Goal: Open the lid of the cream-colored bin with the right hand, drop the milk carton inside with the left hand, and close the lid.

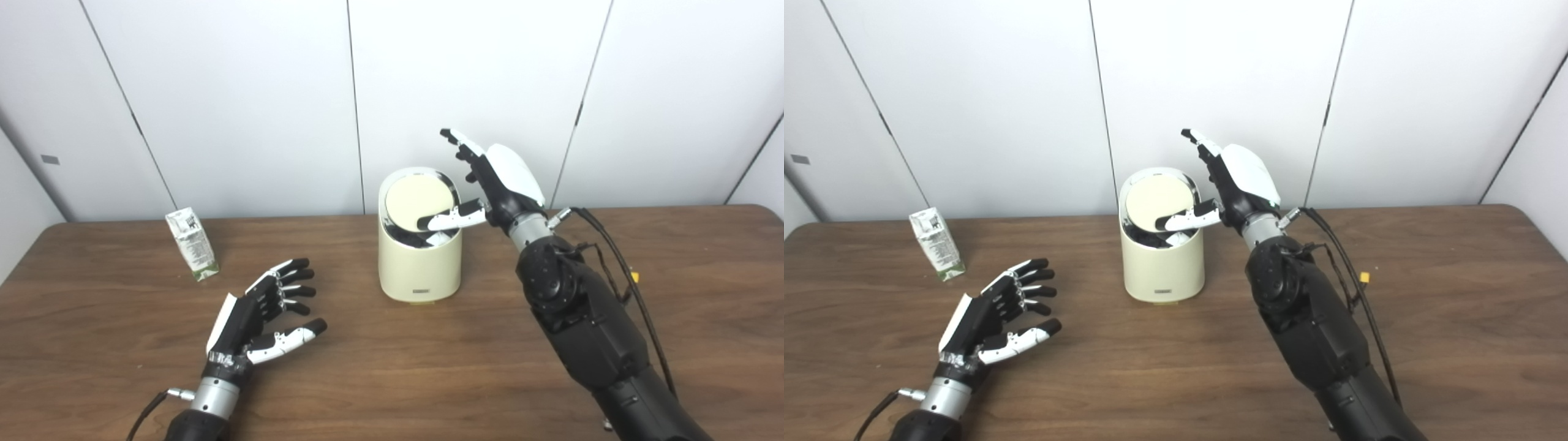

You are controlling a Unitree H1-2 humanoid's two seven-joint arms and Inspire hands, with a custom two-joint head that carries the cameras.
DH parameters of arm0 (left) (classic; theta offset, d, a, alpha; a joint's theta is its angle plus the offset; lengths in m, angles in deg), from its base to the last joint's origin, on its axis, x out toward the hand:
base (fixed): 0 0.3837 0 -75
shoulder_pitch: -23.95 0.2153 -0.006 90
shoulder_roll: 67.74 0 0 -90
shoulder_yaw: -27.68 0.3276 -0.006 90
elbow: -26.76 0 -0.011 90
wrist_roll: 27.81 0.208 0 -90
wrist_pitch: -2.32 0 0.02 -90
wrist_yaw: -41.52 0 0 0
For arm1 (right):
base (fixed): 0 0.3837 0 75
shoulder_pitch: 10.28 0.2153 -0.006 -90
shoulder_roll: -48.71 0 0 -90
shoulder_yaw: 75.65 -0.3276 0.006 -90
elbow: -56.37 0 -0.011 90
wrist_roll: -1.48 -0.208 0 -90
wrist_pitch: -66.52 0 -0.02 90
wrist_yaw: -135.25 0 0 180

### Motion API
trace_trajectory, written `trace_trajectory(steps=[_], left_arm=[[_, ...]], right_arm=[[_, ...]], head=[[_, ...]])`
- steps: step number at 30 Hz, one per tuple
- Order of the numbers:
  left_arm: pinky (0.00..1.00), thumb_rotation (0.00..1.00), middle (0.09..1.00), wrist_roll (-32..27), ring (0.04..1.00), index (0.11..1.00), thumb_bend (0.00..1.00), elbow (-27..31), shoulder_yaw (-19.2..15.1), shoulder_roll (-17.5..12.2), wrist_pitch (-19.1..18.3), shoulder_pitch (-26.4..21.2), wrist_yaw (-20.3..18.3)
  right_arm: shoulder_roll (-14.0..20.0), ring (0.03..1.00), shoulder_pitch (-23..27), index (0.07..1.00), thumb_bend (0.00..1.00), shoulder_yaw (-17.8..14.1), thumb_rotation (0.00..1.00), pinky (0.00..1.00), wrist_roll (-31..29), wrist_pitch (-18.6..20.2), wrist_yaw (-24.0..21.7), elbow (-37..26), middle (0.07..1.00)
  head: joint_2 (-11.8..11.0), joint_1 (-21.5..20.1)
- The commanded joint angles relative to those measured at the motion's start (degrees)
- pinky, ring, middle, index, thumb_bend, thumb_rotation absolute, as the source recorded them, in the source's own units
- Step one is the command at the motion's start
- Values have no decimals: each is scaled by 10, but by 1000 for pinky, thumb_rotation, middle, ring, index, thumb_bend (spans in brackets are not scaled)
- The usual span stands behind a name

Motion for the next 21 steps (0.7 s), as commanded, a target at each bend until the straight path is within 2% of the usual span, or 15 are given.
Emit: trace_trajectory(steps=[1,7,14,16,18,21], left_arm=[[587,116,797,-3,708,846,711,24,-2,-3,18,-7,3],[584,131,794,-1,703,843,716,21,-2,-5,21,-7,5],[583,102,797,-8,707,842,706,21,-2,-5,19,-6,2],[578,103,796,-6,703,843,704,23,-2,-5,18,-5,3],[574,97,794,-8,703,842,702,24,-2,-4,15,-4,3],[577,99,797,-6,708,846,699,28,-2,-5,11,-2,3]], right_arm=[[11,862,22,915,964,7,237,698,32,-9,8,-15,922],[7,888,20,912,939,19,238,766,75,27,-4,-22,924],[-5,892,22,907,921,19,245,777,84,56,-25,-26,930],[-8,893,21,909,905,10,253,761,67,58,-32,-29,933],[-14,880,20,911,887,-6,272,702,43,63,-41,-37,930],[-23,833,15,898,871,-42,280,627,-5,74,-51,-62,904]], head=[[0,1],[1,1],[1,0],[1,1],[2,1],[1,2]])
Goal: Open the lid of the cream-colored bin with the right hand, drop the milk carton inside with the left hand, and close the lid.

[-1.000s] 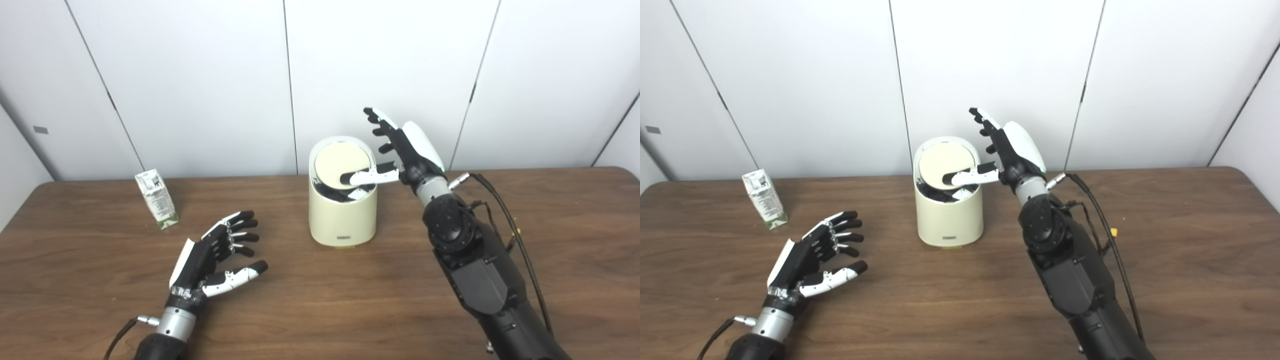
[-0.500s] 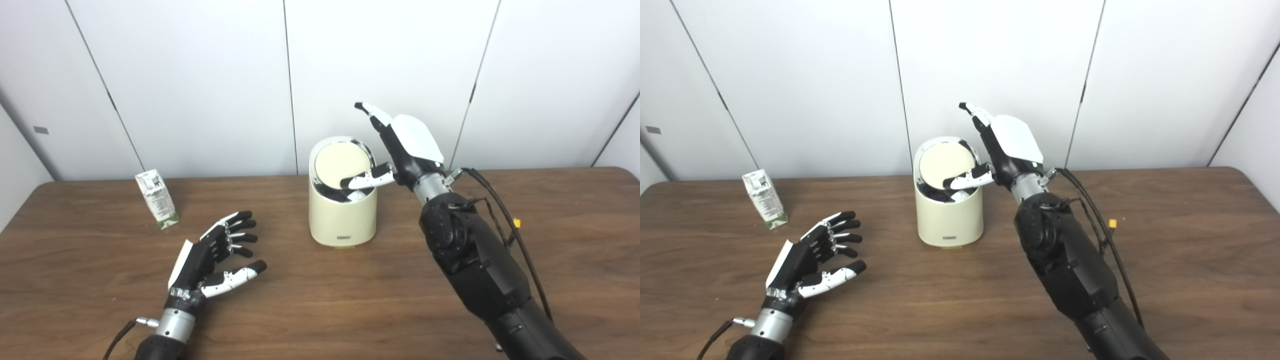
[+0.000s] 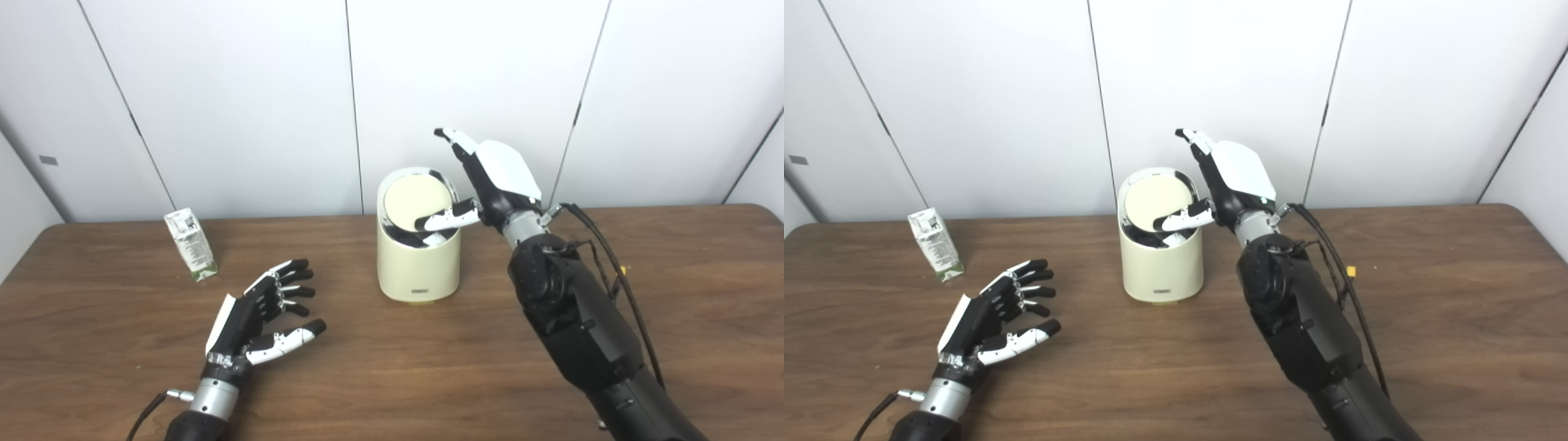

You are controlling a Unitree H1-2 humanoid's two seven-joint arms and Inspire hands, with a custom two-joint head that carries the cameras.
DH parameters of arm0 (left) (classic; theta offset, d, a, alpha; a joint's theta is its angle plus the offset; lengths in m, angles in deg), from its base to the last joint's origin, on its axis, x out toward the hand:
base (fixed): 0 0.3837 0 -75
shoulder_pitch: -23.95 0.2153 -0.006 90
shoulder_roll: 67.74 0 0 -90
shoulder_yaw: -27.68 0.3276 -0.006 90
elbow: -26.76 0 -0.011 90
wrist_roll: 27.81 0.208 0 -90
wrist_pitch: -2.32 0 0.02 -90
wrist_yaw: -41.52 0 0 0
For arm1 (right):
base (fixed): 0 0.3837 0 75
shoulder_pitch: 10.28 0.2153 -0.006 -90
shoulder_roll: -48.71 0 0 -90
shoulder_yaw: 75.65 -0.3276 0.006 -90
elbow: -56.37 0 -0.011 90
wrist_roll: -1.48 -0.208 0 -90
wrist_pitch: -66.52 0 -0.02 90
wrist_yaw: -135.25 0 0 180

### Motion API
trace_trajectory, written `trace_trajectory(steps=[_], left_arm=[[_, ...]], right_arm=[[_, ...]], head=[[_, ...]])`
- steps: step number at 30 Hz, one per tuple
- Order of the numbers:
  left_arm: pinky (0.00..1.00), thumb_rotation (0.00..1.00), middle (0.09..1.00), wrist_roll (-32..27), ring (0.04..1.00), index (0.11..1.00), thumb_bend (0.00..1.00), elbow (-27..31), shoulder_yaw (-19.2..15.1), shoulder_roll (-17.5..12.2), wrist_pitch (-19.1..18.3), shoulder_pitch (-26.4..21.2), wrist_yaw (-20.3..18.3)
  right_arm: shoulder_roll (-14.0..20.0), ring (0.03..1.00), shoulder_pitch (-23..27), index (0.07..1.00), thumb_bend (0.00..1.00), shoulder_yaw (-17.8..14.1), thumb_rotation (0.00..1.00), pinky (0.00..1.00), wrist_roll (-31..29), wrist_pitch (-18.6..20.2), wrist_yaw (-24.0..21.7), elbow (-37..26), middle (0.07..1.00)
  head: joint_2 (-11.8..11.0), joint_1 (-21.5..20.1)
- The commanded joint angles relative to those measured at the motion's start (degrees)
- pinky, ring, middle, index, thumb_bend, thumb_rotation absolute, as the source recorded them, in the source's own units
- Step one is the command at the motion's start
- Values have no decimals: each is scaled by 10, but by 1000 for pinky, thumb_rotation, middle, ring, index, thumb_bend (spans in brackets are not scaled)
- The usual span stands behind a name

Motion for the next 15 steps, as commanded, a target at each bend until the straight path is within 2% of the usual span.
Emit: trace_trajectory(steps=[1,5,9,10,13,15], left_arm=[[582,105,800,-2,711,849,698,26,-2,-5,12,-4,3],[589,114,799,-2,708,846,705,26,-3,-7,12,-5,3],[583,109,796,0,709,845,704,24,-4,-8,11,-7,4],[583,104,795,-1,706,843,706,22,-4,-8,14,-8,3],[577,104,794,-9,702,843,712,14,-3,-8,19,-12,-2],[578,128,792,-3,698,843,718,13,-2,-7,20,-13,0]], right_arm=[[-4,817,17,896,849,-27,274,624,-32,3,-3,-34,894],[9,840,1,901,810,-67,299,657,-94,-13,-19,-73,906],[1,867,-18,887,786,-114,302,734,-165,-26,-15,-94,894],[-1,873,-23,890,765,-120,355,765,-177,-26,-16,-99,893],[-3,877,-51,888,759,-137,364,798,-214,-40,-15,-121,894],[4,872,-75,885,776,-134,362,778,-217,-71,-7,-122,890]], head=[[0,1],[1,-3],[1,-5],[0,-4],[-1,-5],[-1,-6]])
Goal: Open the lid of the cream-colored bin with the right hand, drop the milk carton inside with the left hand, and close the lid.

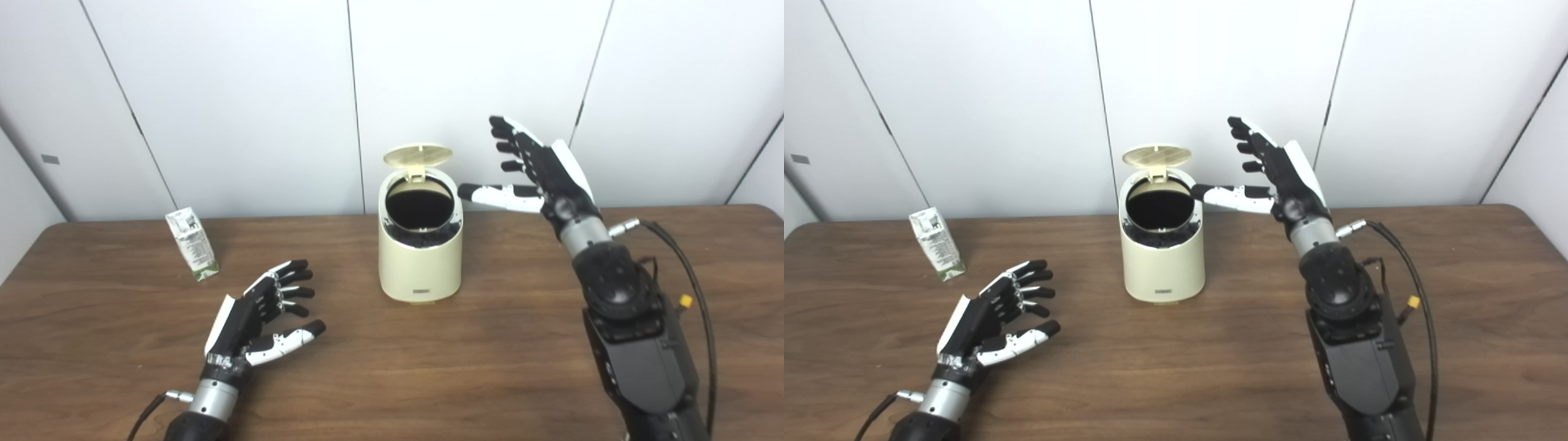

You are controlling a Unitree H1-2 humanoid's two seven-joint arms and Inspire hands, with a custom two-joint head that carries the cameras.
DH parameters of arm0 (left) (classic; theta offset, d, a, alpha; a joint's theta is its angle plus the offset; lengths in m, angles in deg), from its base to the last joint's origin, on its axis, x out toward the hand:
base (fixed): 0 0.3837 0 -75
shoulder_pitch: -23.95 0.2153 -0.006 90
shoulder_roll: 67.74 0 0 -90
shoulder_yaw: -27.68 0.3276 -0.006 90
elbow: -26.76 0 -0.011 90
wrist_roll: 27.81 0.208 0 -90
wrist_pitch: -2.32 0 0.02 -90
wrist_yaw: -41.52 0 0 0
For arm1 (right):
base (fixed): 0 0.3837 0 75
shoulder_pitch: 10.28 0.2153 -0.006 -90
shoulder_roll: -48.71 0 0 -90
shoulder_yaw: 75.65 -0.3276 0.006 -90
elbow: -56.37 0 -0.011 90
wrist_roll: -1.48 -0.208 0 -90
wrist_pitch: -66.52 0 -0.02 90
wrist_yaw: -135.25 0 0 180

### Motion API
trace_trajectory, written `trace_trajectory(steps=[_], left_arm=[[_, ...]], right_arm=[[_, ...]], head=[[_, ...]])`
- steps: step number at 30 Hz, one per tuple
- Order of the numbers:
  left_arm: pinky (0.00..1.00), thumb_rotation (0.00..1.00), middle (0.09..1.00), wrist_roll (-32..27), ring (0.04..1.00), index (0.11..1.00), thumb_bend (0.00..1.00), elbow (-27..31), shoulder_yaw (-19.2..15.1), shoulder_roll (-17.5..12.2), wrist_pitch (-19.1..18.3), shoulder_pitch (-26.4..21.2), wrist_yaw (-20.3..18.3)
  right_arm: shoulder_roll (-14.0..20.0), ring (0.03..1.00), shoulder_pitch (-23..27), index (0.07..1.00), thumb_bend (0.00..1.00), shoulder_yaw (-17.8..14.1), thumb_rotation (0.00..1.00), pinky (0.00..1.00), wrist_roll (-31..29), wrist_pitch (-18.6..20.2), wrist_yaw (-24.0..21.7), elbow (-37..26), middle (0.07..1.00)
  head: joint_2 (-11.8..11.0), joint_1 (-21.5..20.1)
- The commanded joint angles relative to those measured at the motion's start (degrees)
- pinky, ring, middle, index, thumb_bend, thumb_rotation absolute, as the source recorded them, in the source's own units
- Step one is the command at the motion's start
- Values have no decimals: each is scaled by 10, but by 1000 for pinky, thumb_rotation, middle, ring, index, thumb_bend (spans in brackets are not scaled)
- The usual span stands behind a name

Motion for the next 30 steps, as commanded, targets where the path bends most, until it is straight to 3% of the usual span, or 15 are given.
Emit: trace_trajectory(steps=[1,3,7,12,22,26,30], left_arm=[[577,128,792,-3,698,842,716,12,-1,-6,19,-15,0],[576,111,793,-5,703,844,708,12,0,-6,17,-16,-1],[571,93,794,-3,702,845,698,12,0,-9,17,-19,-2],[576,88,793,-2,700,839,696,17,-1,-11,13,-19,0],[572,100,789,-14,693,834,697,10,-4,-14,14,-24,-7],[553,110,794,-13,696,836,698,13,-3,-16,12,-24,-7],[562,119,791,-10,690,834,699,14,-2,-13,13,-22,-6]], right_arm=[[9,874,-5,885,782,3,359,760,-5,-62,16,-15,894],[16,855,-31,890,800,12,387,712,7,-74,17,-19,894],[26,845,-83,913,782,24,399,724,-2,-107,8,-33,897],[29,842,-115,928,832,29,424,708,-14,-139,8,-26,906],[29,860,-145,958,809,20,375,721,-33,-194,15,9,912],[30,861,-145,959,809,16,375,713,-38,-209,17,25,918],[31,862,-149,951,815,7,364,726,-44,-215,18,30,913]], head=[[0,1],[1,2],[0,2],[1,5],[-5,7],[-11,22],[-25,67]])
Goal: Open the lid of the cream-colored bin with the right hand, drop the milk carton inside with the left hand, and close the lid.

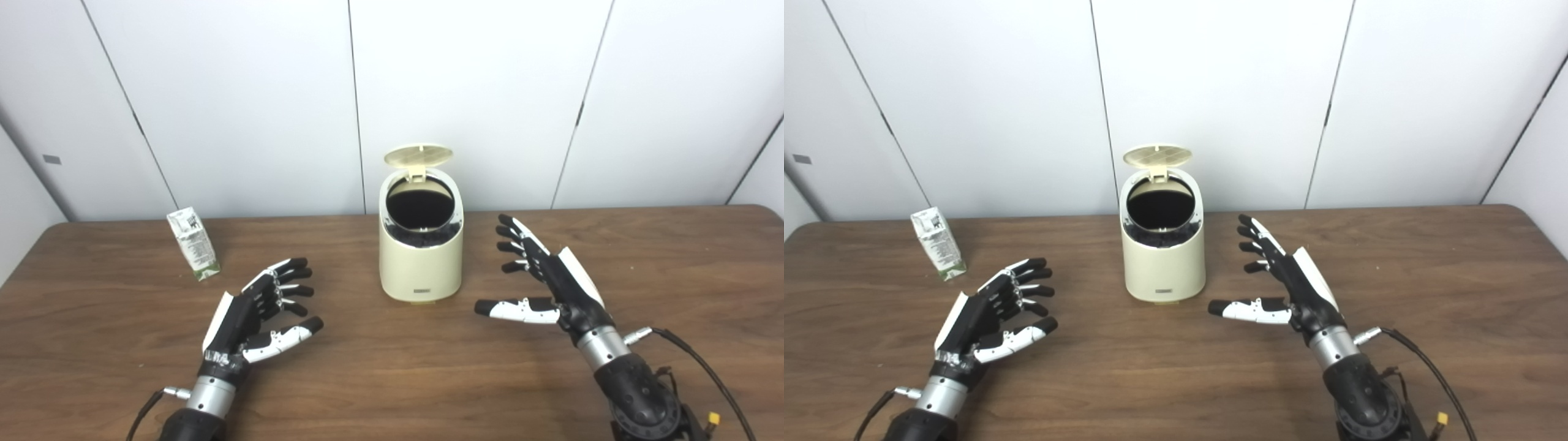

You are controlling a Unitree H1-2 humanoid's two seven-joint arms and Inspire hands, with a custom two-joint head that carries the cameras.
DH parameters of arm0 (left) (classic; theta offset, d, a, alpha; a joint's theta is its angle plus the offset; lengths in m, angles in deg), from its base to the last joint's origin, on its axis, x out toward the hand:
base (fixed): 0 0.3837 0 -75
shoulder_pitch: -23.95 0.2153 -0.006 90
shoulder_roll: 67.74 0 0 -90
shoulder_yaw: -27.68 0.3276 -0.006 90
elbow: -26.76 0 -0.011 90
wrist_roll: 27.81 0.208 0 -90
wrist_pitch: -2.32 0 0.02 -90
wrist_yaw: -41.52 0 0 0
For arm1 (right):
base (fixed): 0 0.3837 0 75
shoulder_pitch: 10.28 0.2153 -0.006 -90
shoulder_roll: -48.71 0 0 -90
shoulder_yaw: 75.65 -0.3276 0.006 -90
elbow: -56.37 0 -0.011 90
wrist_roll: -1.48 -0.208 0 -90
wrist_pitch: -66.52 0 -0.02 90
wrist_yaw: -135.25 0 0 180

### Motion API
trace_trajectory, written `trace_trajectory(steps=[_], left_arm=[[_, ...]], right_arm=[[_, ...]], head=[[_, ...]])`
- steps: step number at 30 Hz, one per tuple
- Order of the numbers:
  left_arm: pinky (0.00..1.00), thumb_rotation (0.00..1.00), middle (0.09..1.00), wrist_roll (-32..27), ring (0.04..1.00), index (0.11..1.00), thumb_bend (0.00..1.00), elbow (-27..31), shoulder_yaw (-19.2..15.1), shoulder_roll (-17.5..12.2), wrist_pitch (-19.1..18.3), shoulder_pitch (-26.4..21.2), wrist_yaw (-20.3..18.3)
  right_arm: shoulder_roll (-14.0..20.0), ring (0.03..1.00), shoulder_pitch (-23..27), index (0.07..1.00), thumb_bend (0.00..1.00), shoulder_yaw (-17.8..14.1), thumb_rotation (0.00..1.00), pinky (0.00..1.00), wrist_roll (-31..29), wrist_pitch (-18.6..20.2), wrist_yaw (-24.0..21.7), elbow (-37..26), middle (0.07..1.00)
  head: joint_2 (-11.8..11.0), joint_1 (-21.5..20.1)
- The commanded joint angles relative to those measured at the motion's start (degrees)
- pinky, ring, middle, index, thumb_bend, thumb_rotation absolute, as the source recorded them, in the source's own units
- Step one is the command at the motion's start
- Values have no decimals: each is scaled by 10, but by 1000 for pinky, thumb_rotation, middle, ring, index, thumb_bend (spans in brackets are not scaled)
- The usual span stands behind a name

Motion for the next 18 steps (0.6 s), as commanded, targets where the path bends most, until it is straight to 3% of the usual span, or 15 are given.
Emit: trace_trajectory(steps=[1,5,9,12,16,18], left_arm=[[562,119,790,0,689,832,700,15,-1,-2,11,-17,5],[497,191,780,0,656,825,750,18,3,11,5,-13,8],[519,127,779,2,661,829,711,26,6,20,4,-11,10],[542,121,751,30,658,801,723,46,1,14,7,-12,26],[596,137,745,25,675,791,741,86,-19,4,-3,-16,36],[560,137,766,16,673,791,730,106,-33,4,-15,-21,45]], right_arm=[[5,863,9,950,817,-14,365,729,-16,-32,16,-8,912],[7,879,7,954,824,-29,339,760,-41,-47,11,14,929],[16,901,-4,968,757,-32,269,782,-39,-40,9,4,939],[16,896,-12,966,744,-35,252,774,-39,-12,6,-20,937],[12,891,-14,958,744,-40,236,758,-46,34,0,-49,934],[11,899,-12,958,741,-42,235,776,-52,51,-2,-58,937]], head=[[-7,24],[-19,75],[-26,100],[-36,117],[-46,132],[-49,135]])
